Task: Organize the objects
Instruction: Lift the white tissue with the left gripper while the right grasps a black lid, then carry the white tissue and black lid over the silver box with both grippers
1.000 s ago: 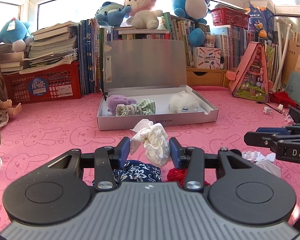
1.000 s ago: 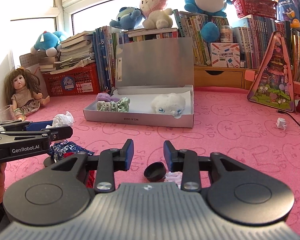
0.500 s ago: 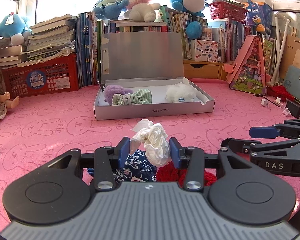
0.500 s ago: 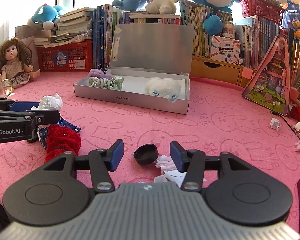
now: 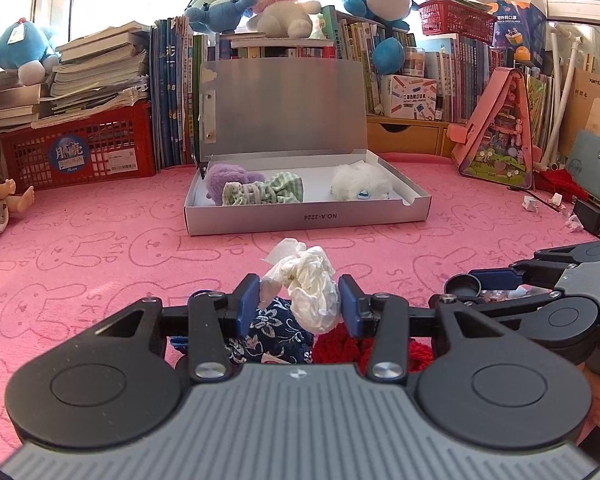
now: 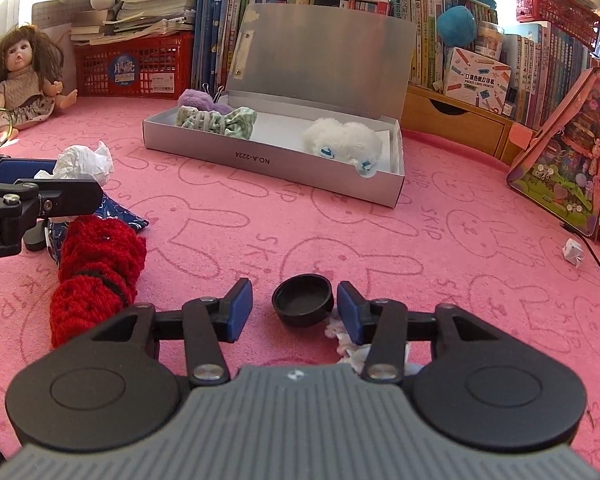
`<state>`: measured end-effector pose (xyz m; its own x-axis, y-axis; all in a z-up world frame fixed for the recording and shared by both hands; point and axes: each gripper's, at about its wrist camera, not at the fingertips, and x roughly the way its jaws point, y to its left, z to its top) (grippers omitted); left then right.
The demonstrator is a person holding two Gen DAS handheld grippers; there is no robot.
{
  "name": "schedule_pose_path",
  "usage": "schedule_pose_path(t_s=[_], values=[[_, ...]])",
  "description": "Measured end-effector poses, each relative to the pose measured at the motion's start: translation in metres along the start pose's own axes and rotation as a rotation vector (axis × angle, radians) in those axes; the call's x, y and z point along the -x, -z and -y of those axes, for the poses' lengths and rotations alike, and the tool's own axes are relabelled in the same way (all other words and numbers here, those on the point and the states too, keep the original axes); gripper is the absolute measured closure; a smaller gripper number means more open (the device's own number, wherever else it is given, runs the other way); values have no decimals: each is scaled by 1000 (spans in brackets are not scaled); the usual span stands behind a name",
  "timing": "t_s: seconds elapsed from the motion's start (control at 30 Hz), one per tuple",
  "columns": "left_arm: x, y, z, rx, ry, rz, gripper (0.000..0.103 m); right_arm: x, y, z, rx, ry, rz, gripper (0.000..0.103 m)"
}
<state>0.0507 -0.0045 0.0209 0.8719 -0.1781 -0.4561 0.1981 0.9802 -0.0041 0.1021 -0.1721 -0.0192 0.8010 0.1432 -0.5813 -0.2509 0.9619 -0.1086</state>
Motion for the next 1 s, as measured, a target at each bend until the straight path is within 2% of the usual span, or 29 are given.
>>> schedule_pose_path(t_s=[0.07, 0.5, 1.0], values=[[-1, 0, 0, 0, 0, 0, 54, 1, -1, -1, 5, 6, 7, 64], [-7, -10, -1, 3, -4, 16, 54, 10, -19, 9, -59, -41, 42, 64], [-42, -63, -2, -10, -32, 47, 54, 3, -70, 30, -113, -58, 75, 64]])
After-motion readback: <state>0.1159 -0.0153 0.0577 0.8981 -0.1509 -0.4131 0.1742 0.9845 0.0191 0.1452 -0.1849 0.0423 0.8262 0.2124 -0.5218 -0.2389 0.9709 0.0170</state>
